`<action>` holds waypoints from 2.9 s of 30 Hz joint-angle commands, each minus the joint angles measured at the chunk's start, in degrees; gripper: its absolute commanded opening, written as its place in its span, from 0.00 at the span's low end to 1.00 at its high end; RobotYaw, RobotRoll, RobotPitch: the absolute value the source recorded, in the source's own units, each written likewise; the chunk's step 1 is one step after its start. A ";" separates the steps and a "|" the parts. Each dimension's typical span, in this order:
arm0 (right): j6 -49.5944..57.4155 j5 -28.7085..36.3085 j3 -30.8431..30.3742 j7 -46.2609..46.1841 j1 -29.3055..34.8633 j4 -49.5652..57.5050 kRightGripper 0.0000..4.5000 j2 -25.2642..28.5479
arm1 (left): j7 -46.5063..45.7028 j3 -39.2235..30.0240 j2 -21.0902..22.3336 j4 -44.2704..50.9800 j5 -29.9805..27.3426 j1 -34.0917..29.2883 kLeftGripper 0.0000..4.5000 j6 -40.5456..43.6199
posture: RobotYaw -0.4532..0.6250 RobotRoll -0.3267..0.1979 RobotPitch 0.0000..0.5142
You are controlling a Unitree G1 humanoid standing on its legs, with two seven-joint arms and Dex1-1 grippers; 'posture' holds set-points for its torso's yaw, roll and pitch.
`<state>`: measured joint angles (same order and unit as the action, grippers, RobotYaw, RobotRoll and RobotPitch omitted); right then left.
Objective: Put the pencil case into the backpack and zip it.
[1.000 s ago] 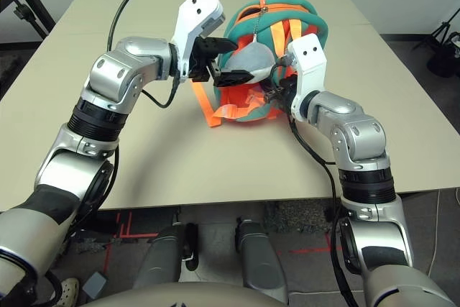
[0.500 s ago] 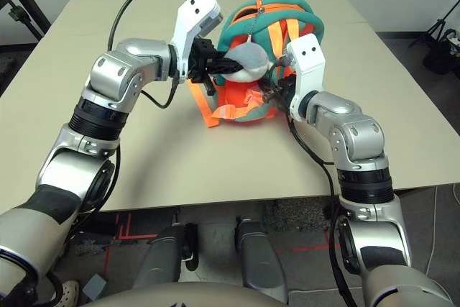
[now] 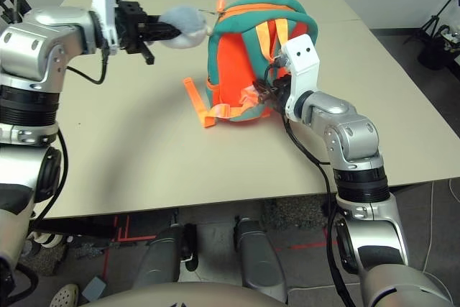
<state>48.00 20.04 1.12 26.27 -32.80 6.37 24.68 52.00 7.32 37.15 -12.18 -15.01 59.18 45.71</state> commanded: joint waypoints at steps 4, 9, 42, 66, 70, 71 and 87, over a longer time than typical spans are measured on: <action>1.22 -0.78 -1.29 0.44 0.90 -2.53 0.10 0.30 | 1.92 -0.37 3.77 -1.13 0.08 -7.03 0.04 1.94 | 0.31 0.62 0.31; 0.94 -0.85 -1.43 0.49 0.71 -2.96 0.10 0.13 | 2.27 1.98 2.35 -3.05 1.30 -12.25 0.04 0.65 | 0.31 0.62 0.31; 0.28 -1.88 -1.92 0.67 -0.20 -3.75 0.10 -0.38 | -3.44 3.10 -14.21 -19.03 8.28 -13.31 0.33 -13.38 | 0.30 0.62 0.29; 0.45 -2.55 -1.62 -0.47 -0.86 -3.70 0.26 -1.05 | -13.26 -19.23 -16.81 -16.48 -6.38 -5.54 1.00 -15.01 | 0.30 0.62 0.32; 2.38 -1.37 0.35 -0.63 -0.84 -1.93 0.55 -0.59 | -14.22 -19.40 -16.72 -14.41 -6.86 -6.79 1.00 -14.23 | 0.31 0.62 0.33; 3.53 -0.66 1.37 -0.70 -0.99 -1.24 0.63 -0.33 | -14.53 -19.49 -16.68 -13.75 -7.03 -7.16 1.00 -13.90 | 0.31 0.62 0.34; 20.97 11.95 10.42 8.53 -3.56 4.88 0.99 15.25 | -16.24 -18.50 -16.08 -9.85 -7.50 -9.85 1.00 -11.23 | 0.29 0.62 0.37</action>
<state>67.01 30.15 9.84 33.22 -35.54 10.84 38.45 36.10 -11.83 20.77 -23.08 -22.38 50.29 33.72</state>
